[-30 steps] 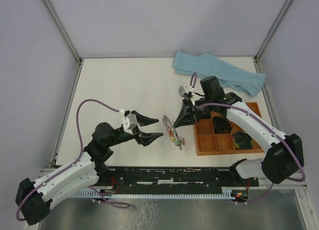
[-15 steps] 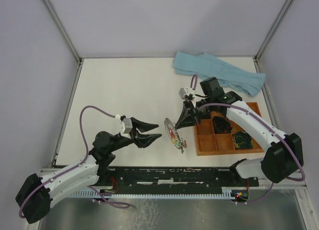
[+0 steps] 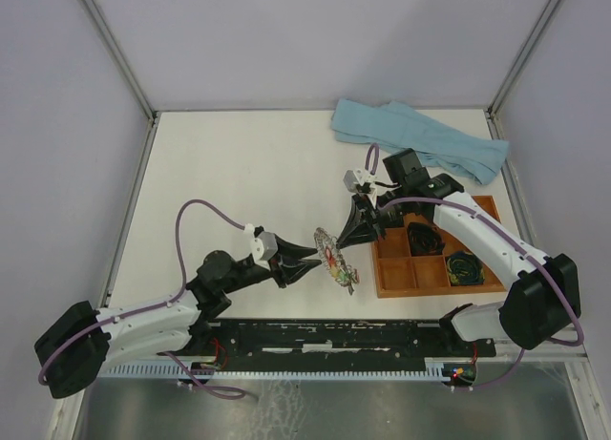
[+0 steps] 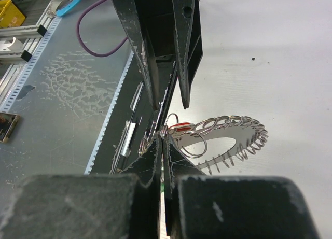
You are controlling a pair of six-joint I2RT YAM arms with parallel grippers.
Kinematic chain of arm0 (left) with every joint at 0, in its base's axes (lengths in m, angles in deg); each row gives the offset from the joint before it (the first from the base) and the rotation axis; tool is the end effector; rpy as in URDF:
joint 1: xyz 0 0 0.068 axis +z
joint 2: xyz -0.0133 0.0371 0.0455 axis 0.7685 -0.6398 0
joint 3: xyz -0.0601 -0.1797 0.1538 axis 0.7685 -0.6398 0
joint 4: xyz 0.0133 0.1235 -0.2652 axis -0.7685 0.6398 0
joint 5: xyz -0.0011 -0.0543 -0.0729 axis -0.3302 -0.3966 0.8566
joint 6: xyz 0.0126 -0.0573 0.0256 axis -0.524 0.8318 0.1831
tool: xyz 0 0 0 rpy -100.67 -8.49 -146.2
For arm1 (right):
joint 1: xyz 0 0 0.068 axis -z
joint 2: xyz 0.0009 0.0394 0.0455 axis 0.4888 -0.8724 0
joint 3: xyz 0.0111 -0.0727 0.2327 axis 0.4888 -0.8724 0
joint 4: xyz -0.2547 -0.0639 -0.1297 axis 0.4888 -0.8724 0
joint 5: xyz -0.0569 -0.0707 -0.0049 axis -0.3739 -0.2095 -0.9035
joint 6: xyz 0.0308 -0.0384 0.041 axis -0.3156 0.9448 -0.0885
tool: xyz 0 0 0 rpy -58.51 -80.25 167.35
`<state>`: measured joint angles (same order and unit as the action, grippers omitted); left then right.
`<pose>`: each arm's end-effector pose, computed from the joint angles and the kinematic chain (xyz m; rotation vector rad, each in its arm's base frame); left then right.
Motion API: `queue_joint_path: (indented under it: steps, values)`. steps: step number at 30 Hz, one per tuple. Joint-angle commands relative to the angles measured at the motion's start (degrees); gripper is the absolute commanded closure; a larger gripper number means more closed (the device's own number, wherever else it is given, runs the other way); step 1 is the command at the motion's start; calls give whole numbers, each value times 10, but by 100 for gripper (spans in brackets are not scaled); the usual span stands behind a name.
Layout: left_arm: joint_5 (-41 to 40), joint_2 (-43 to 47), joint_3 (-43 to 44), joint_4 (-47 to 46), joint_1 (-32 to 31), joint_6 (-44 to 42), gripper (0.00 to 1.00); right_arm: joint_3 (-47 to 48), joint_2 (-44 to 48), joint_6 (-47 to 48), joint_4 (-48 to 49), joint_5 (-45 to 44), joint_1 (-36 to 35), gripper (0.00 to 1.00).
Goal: Remove the keys from the keyring
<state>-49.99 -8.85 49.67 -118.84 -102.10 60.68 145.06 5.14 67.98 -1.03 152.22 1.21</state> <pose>0.1351 -0.1984 0.1821 0.8130 1.2452 -1.1002 0.2481 0.1862 0.2568 -1.4785 1.5140 1.5188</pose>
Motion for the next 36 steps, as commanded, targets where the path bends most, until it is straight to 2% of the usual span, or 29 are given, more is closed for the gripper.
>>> queue_joint_path:
  steps: [1,10,14,22,30,34,36]
  values:
    - [-25,-17,30,-38,-13,-65,63,32,2,12,6,39,2,99]
    - [-18,-29,66,5,-17,-144,67,31,1,12,6,41,1,99]
    - [11,-34,77,27,-17,-173,68,30,0,14,6,42,1,99]
    - [15,-56,100,42,-17,-190,72,30,0,13,5,43,1,99]
    - [30,-61,109,53,-17,-188,82,30,0,13,5,42,2,99]
    - [42,-62,109,57,-17,-187,95,31,0,12,5,44,2,99]
    - [44,-59,109,62,-17,-187,97,32,0,11,5,43,2,99]
